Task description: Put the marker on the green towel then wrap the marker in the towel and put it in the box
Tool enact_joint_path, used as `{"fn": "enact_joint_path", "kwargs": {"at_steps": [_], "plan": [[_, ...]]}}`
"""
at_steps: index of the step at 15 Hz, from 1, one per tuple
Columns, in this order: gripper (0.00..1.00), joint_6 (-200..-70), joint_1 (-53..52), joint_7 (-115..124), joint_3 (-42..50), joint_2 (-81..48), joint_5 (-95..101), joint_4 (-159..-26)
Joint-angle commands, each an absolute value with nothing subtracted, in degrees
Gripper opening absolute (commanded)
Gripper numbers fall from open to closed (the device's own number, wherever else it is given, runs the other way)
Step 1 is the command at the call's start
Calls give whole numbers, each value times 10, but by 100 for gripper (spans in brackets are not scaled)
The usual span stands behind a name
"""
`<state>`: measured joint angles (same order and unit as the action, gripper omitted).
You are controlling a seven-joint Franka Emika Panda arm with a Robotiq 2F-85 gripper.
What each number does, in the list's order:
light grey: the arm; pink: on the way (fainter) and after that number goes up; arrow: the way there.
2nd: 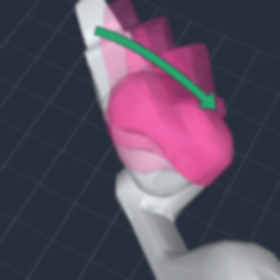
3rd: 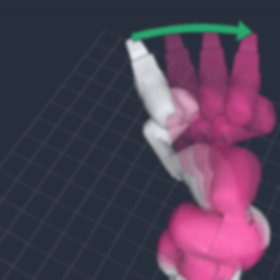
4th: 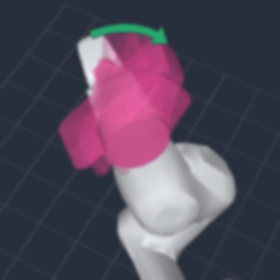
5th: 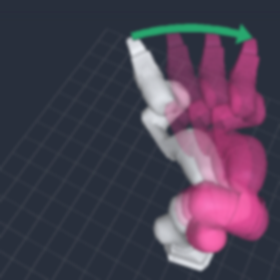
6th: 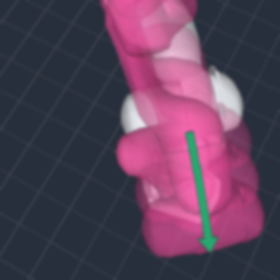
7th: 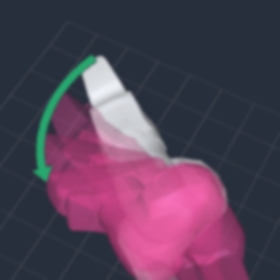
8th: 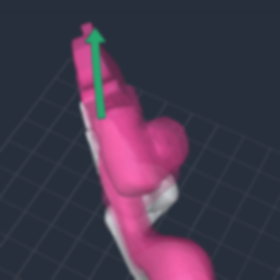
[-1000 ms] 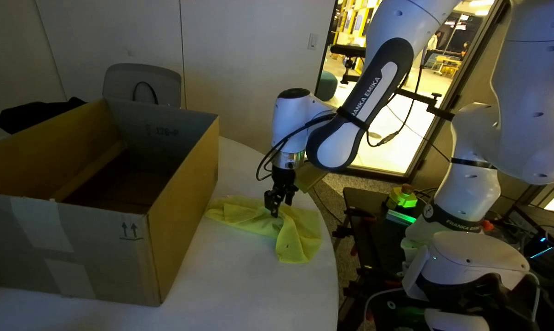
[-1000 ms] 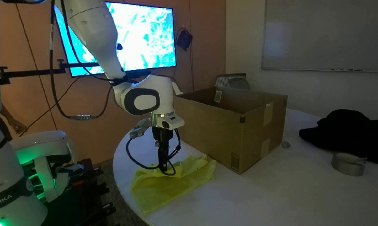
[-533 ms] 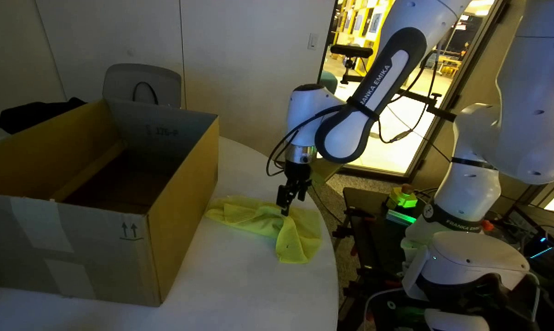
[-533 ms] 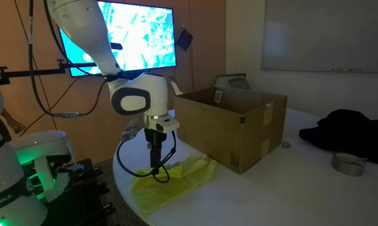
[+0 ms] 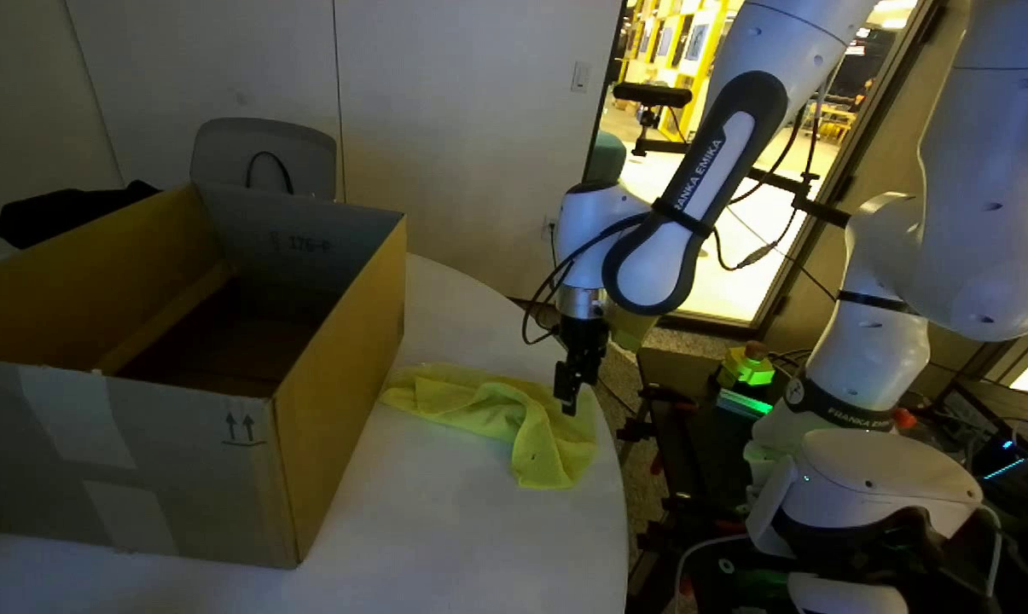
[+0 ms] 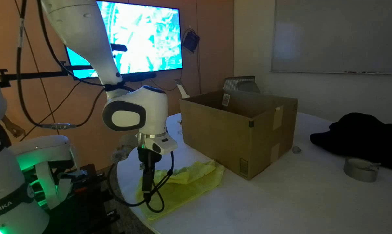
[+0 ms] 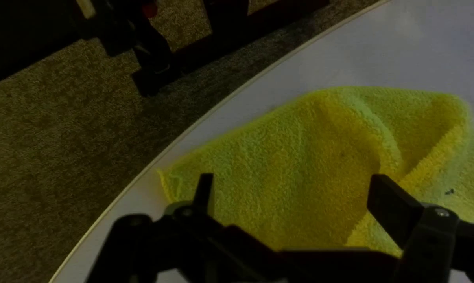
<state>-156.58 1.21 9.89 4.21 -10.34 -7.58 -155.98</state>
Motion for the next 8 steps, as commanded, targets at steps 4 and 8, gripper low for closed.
{"fn": "enact_joint_path", "kwargs": {"at_steps": [4, 8], "plan": [[100, -1598, 41, 2, 15, -151, -101, -1554], [100, -1616, 88, -80, -27, -188, -147, -1540]]}}
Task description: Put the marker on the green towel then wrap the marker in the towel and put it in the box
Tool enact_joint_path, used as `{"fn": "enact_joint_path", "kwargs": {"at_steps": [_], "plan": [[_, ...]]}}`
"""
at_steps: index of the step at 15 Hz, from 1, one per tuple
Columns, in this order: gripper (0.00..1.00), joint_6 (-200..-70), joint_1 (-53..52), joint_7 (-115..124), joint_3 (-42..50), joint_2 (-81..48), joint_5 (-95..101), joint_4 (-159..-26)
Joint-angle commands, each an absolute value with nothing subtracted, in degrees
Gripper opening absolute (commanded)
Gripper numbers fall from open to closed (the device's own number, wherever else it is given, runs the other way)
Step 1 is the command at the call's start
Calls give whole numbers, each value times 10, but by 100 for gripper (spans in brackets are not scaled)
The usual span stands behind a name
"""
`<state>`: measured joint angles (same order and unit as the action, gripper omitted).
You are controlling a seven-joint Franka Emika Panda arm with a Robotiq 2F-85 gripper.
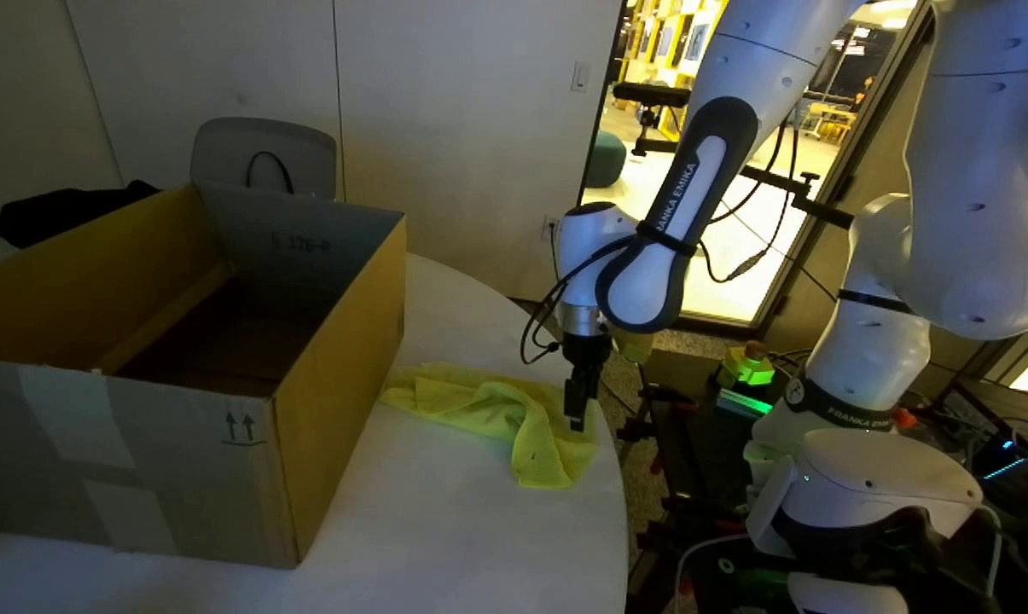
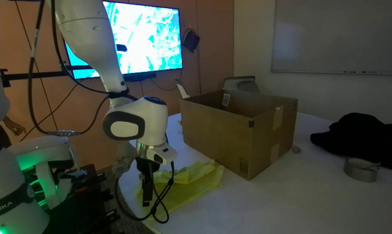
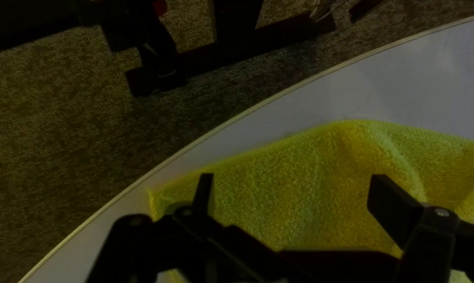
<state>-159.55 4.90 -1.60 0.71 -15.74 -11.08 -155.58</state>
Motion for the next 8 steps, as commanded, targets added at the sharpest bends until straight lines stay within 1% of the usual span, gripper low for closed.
{"fn": "enact_joint_path", "kwargs": {"at_steps": [1, 2, 3, 4, 5, 7, 8], "plan": [[91, -1616, 100, -96, -37, -195, -156, -1537], [87, -1617, 112, -112, -46, -202, -162, -1533], [66, -1613, 122, -124, -54, -207, -166, -1529], [62, -1614, 129, -134, -60, -213, -168, -1526], [62, -1613, 138, -145, -67, -216, -170, -1523], [47, -1612, 150, -158, -77, -221, -171, -1517], [37, -1611, 155, -164, -81, -222, -171, -1515]]}}
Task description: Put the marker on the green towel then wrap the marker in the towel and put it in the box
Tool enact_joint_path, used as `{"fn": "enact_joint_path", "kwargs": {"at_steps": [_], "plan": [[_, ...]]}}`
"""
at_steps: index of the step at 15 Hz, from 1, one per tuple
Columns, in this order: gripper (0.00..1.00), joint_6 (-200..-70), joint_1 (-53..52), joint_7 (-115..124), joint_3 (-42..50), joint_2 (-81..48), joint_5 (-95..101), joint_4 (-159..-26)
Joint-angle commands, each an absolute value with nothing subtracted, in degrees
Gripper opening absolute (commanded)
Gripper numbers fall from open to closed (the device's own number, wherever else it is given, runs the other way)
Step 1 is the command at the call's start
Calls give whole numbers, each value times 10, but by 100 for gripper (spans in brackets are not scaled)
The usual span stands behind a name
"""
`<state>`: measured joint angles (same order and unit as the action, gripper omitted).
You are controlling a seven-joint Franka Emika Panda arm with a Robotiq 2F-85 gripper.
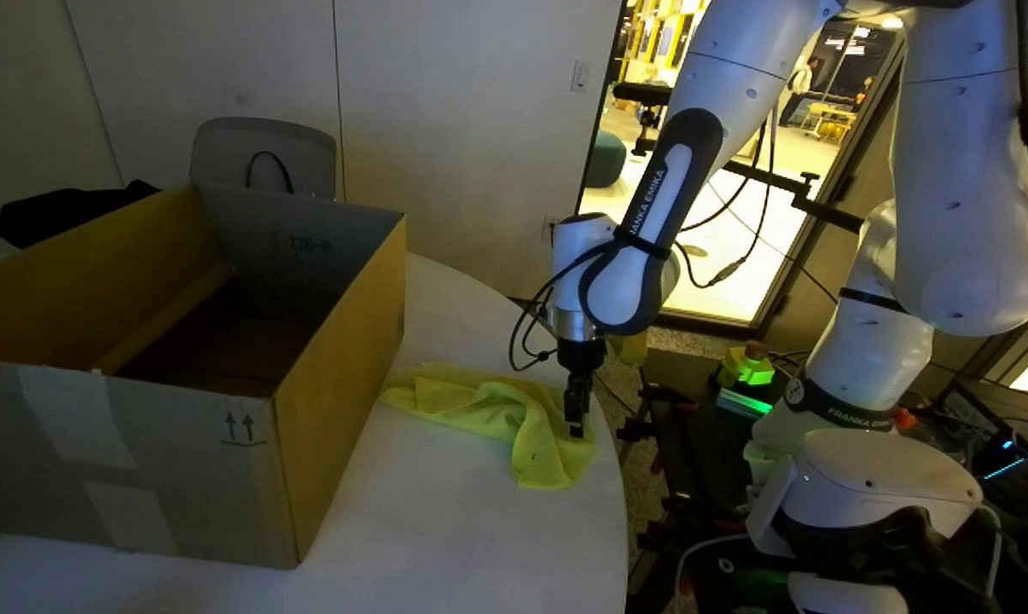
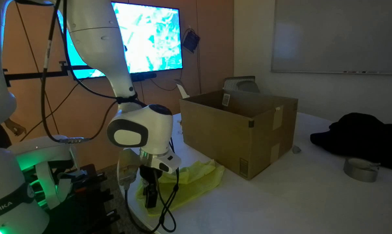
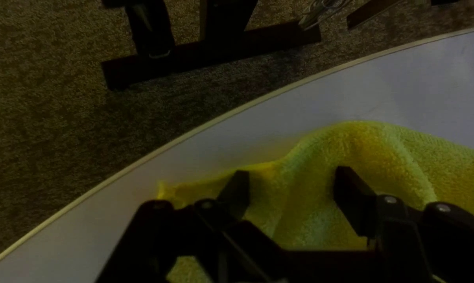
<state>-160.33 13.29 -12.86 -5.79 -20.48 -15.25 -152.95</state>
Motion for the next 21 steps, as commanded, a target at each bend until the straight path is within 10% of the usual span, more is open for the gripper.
{"fn": "enact_joint_path", "kwargs": {"at_steps": [1, 6, 21], "plan": [[31, -1610, 159, -170, -86, -221, -171, -1513], [1, -1591, 156, -179, -102, -185, -167, -1518], [3, -1721, 64, -60, -94, -16, -220, -1541]]}}
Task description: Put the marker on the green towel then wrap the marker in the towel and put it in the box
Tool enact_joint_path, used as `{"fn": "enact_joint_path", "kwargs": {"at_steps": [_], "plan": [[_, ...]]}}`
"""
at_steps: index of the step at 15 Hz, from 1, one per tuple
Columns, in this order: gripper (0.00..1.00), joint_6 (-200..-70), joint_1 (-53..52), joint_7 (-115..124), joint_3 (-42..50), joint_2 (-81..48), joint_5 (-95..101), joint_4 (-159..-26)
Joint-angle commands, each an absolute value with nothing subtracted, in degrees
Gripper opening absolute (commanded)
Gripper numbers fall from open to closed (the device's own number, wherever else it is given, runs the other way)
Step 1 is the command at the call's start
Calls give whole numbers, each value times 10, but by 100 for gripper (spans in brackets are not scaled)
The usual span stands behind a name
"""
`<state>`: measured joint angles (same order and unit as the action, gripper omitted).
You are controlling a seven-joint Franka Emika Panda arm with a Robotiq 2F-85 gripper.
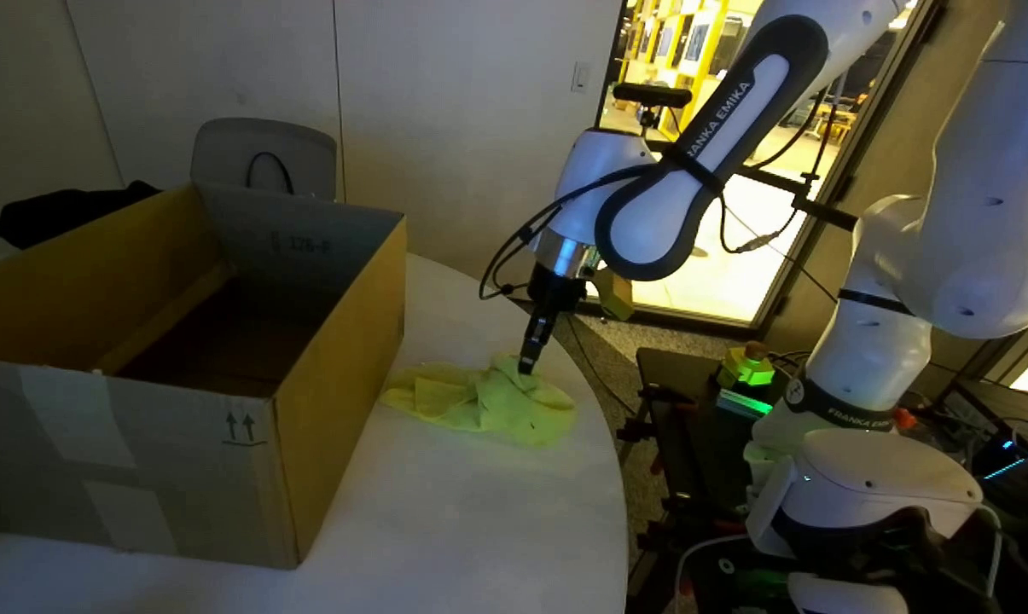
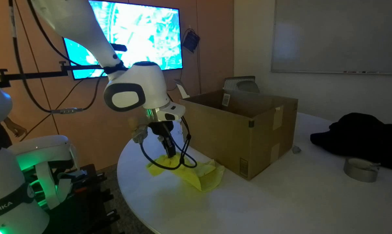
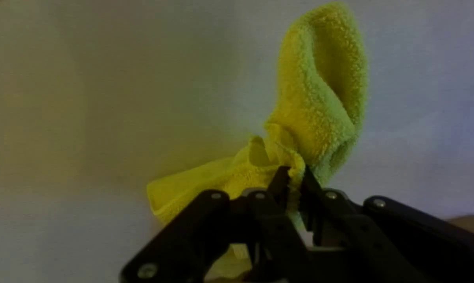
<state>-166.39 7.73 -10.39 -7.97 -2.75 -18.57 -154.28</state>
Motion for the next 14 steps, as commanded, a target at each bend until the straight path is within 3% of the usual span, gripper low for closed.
{"fn": "enact_joint_path", "kwargs": {"at_steps": [1, 4, 7, 14], "plan": [[3, -1746, 54, -45, -101, -29, -241, -1529], [3, -1823, 36, 30, -111, -79, -245, -1503], [3, -1936, -10, 128, -60, -164, -217, -1483], [3, -2014, -173, 160, 74, -311, -433, -1382]]}}
